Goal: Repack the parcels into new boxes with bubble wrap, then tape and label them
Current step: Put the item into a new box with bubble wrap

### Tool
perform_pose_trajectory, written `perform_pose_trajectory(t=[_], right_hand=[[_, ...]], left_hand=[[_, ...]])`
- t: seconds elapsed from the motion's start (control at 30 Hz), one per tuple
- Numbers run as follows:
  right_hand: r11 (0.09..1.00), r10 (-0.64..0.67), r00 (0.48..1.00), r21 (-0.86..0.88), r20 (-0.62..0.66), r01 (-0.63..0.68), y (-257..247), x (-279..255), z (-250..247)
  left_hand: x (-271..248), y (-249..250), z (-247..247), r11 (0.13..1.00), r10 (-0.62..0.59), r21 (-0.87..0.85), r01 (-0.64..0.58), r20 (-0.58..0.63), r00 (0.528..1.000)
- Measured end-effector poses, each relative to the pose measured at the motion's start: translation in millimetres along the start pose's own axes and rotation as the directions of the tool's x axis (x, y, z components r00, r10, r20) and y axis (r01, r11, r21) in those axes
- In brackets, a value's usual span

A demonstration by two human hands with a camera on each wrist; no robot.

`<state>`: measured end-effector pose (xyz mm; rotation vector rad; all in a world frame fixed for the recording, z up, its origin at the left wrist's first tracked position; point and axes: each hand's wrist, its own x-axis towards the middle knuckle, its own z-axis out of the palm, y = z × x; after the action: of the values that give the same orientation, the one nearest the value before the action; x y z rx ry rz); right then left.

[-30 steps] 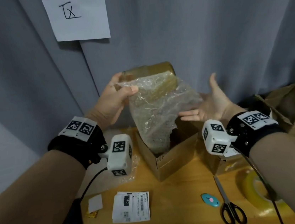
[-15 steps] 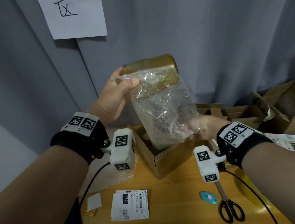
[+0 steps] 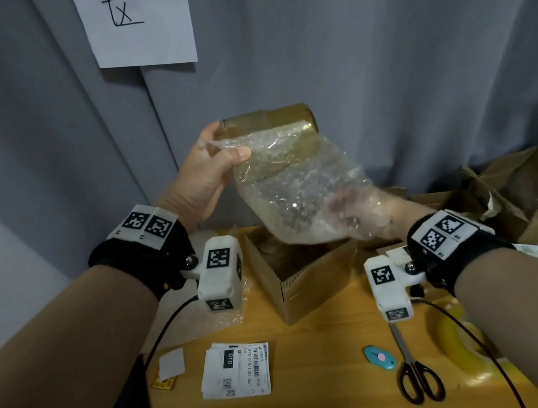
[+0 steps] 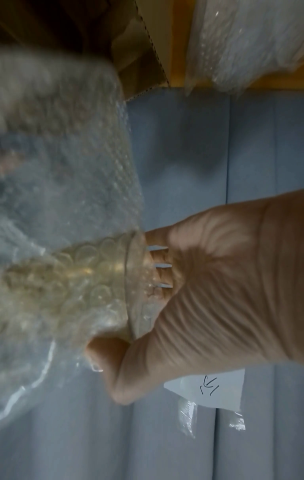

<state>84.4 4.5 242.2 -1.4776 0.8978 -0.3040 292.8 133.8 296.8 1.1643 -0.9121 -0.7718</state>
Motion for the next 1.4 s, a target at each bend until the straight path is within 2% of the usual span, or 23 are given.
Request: perform_pose_trajectory(t=[0.07, 0.13, 0.2, 0.23, 0.3, 0.4, 0.47, 0.57, 0.63, 0.77, 0.87, 0.97, 1.0, 1.1, 1.2, 1.27, 1.33, 1.4], right_hand=[[0.973, -0.199, 0.966, 0.082, -0.163, 0.214, -15.3, 1.7, -5.5], [0.900, -0.341, 0.876, 0.149, -0.342, 0.409, -28.0, 6.4, -14.4], [0.853, -0.424, 0.795, 0.103, -0.434, 0.511, -33.2, 13.6, -21.3], [0.852, -0.434, 0.788, 0.086, -0.437, 0.517, -29.2, 20.3, -24.7], [0.889, -0.402, 0.834, 0.059, -0.379, 0.455, -21.4, 27.2, -22.8], [0.936, -0.352, 0.887, -0.130, -0.300, 0.327, 1.2, 38.6, -9.6], [0.962, -0.265, 0.932, -0.137, -0.246, 0.237, 18.7, 44.6, 0.3], [0.988, -0.087, 0.988, -0.134, -0.126, 0.070, 33.6, 45.2, 5.1], [0.976, -0.039, 0.999, -0.214, -0.015, 0.035, 34.9, 44.5, 3.0], [0.823, -0.097, 0.973, -0.533, 0.208, 0.195, 22.7, 57.0, 2.4], [0.723, -0.117, 0.949, -0.630, 0.292, 0.284, 17.4, 69.5, 12.8], [0.716, 0.052, 0.918, -0.656, 0.394, 0.240, 20.5, 74.1, 24.5], [0.677, 0.118, 0.894, -0.693, 0.433, 0.246, 22.4, 77.0, 25.8], [0.457, 0.287, 0.842, -0.838, 0.457, 0.299, 21.1, 82.8, 24.2], [0.253, 0.376, 0.815, -0.895, 0.440, 0.367, 22.5, 87.1, 23.0], [0.207, 0.387, 0.805, -0.893, 0.449, 0.399, 30.7, 88.1, 25.7], [0.192, 0.315, 0.829, -0.886, 0.462, 0.421, 43.4, 90.4, 27.0], [0.289, 0.204, 0.844, -0.854, 0.497, 0.433, 51.3, 92.7, 25.0]], left_hand=[[-1.2, 1.8, 0.2, 0.998, 0.062, 0.026, -0.061, -0.038, 0.997], [-3.4, 3.9, 1.3, 0.973, 0.183, 0.154, -0.171, -0.073, 0.980], [-9.1, 3.1, 4.0, 0.903, 0.317, 0.319, -0.286, -0.047, 0.947], [-12.2, -0.5, 6.0, 0.873, 0.354, 0.367, -0.320, -0.026, 0.935], [-16.7, -17.1, 10.4, 0.833, 0.344, 0.455, -0.314, 0.018, 0.939], [-23.8, -60.2, 16.7, 0.789, 0.133, 0.594, -0.156, 0.082, 0.988], [-28.9, -92.0, 21.0, 0.725, 0.019, 0.685, -0.073, 0.086, 0.996], [-30.2, -124.4, 23.9, 0.653, -0.035, 0.756, -0.040, 0.084, 0.996], [-27.2, -132.8, 24.5, 0.619, -0.026, 0.782, -0.066, 0.105, 0.994], [-17.0, -136.4, 20.8, 0.587, -0.054, 0.808, -0.049, 0.099, 0.994], [-14.0, -142.9, 9.1, 0.603, -0.126, 0.796, 0.049, 0.034, 0.991], [-15.6, -151.0, 5.1, 0.521, -0.232, 0.849, 0.087, 0.042, 0.972], [-14.0, -152.9, 6.0, 0.484, -0.242, 0.872, 0.080, 0.045, 0.969], [-2.4, -155.7, 12.4, 0.392, -0.241, 0.919, 0.050, 0.050, 0.969], [6.8, -158.3, 16.2, 0.323, -0.323, 0.944, 0.062, 0.048, 0.945], [7.8, -163.4, 13.7, 0.257, -0.391, 0.964, 0.065, 0.042, 0.919], [9.1, -165.8, 9.2, 0.211, -0.447, 0.974, 0.080, 0.024, 0.894], [12.5, -164.9, 6.2, 0.195, -0.499, 0.978, 0.070, 0.038, 0.866]])
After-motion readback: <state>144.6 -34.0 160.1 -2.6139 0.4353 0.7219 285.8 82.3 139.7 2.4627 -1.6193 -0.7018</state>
